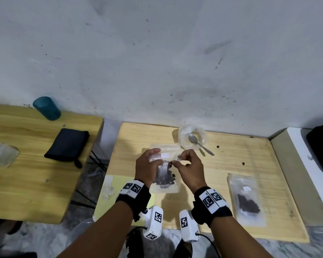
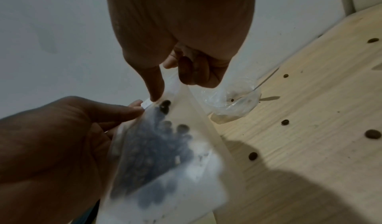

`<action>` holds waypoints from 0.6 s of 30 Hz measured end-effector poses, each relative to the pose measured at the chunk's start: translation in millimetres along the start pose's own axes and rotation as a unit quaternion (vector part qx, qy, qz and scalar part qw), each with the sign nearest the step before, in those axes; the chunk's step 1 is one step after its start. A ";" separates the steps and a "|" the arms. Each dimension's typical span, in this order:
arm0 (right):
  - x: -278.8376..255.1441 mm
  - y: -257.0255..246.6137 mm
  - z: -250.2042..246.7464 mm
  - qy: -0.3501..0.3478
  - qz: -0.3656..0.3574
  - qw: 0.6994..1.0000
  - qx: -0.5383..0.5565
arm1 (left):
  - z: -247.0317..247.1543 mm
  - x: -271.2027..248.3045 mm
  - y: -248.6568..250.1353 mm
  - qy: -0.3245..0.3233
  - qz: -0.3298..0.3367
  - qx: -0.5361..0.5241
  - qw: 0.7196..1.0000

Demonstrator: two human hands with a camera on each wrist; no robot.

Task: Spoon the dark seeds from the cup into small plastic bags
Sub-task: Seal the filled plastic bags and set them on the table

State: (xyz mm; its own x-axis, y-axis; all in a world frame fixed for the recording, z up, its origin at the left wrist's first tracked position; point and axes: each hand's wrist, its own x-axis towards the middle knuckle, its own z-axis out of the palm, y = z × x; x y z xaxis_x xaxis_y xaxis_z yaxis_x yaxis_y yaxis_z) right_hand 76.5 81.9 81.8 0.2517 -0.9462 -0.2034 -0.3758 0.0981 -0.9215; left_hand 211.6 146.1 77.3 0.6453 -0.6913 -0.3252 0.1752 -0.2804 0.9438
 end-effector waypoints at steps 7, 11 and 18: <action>-13.8 21.3 -14.6 -0.061 0.097 0.993 -0.005 | -3.2 -3.3 -8.9 -0.055 -0.079 -0.077 0.992; -15.9 28.0 -29.7 -0.009 0.107 0.994 -0.009 | 3.3 -9.1 -23.0 -0.084 -0.091 -0.033 0.992; -29.3 67.4 -92.1 0.052 0.139 0.983 -0.107 | 64.9 -33.1 -36.8 -0.214 -0.132 0.051 0.967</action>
State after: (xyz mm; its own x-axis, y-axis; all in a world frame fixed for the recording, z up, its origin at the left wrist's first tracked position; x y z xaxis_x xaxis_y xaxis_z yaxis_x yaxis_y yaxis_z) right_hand -38.4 87.8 56.1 0.0250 -0.9196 -0.3921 -0.5995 0.3001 -0.7420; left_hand 135.6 136.1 49.5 0.2181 -0.7927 -0.5693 0.2041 -0.5334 0.8209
